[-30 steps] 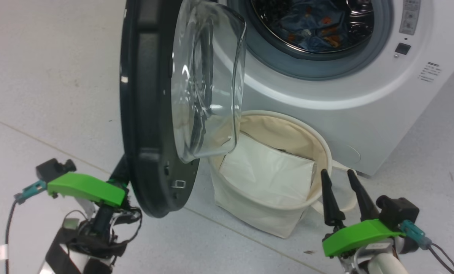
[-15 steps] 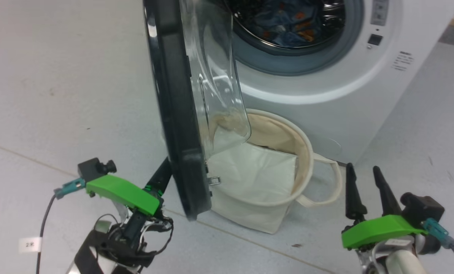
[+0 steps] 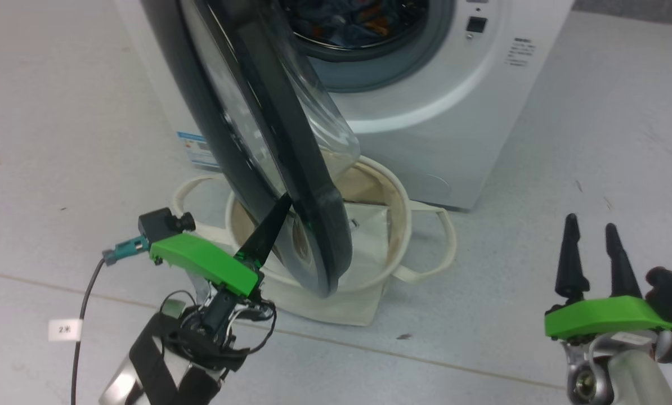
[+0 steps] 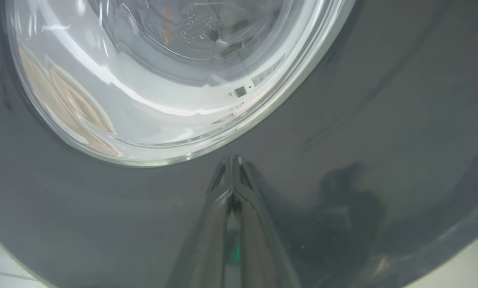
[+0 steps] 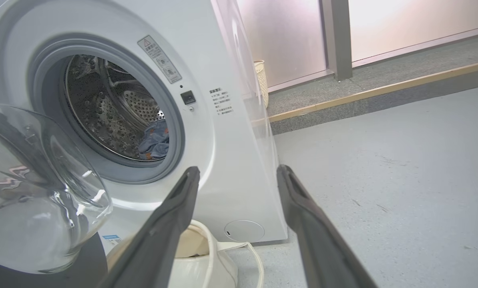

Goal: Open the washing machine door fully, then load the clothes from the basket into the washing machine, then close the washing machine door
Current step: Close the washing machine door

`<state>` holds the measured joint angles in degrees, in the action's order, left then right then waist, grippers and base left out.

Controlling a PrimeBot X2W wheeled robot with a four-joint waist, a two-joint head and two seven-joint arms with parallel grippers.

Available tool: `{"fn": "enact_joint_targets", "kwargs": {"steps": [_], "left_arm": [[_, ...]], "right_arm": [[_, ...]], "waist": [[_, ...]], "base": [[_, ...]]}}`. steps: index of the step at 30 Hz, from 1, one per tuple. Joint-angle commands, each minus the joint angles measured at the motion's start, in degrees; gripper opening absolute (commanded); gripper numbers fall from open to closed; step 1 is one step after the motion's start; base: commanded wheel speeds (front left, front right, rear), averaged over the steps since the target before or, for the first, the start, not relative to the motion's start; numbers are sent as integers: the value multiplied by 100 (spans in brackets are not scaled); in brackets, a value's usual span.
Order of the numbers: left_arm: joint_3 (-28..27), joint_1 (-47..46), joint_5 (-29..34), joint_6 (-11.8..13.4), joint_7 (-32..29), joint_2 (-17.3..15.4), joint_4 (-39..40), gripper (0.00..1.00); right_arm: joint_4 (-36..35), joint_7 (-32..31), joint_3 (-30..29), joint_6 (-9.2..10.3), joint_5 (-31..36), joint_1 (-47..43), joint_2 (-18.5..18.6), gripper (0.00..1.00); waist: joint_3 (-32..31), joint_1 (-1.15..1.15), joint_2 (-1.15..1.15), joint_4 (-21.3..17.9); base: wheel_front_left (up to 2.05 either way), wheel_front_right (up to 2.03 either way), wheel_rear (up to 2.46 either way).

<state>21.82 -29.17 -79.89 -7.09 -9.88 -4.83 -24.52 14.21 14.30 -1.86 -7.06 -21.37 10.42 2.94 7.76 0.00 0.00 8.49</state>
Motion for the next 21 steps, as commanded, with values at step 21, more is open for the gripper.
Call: {"fn": "enact_joint_targets", "kwargs": {"steps": [21], "left_arm": [[154, -782, -30, -40, 471, -131, -150, 0]], "right_arm": [[-52, 70, -447, -43, -440, 546, -6, 100]], "waist": [[511, 0, 0, -777]], "base": [[0, 0, 0]]}}
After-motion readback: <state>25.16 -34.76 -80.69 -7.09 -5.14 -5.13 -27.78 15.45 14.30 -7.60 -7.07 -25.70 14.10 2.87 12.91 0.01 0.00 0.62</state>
